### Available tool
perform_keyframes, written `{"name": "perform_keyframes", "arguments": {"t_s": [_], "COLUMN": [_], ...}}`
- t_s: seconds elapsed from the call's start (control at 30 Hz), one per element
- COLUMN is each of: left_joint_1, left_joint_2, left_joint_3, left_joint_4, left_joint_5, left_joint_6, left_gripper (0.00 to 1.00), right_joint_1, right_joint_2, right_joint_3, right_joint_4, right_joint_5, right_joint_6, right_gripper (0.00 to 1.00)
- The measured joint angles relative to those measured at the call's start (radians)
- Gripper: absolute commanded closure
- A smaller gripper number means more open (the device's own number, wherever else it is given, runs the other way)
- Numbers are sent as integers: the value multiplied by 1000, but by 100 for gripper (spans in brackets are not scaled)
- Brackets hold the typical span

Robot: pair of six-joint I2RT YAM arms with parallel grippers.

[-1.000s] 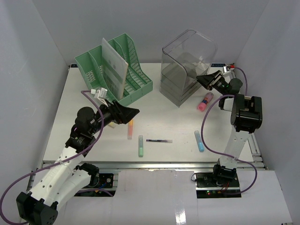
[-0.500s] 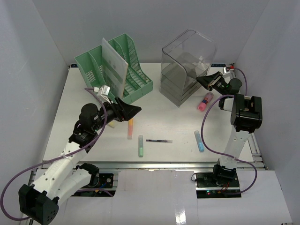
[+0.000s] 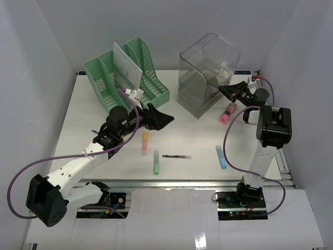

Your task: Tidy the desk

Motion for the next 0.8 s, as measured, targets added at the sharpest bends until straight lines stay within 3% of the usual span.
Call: {"name": "perform_keyframes", "arguments": {"t_s": [0.43,0.8], "left_joint_1": [-74,-148], "left_joint_2": [309,568], "left_joint_3": [193,451], "left_joint_4": [160,212], "left_joint_5": [1,4], "left_joint_6": [105,141], "left_gripper": [2,4], "right_joint_1": [-63,-75], "right_joint_2": [-166,-296], "right_joint_3": [-111,-162], "right_joint_4": [38,45], "right_joint_5": [-24,-52], "right_joint_6": [91,146], "right_gripper": [91,91]}}
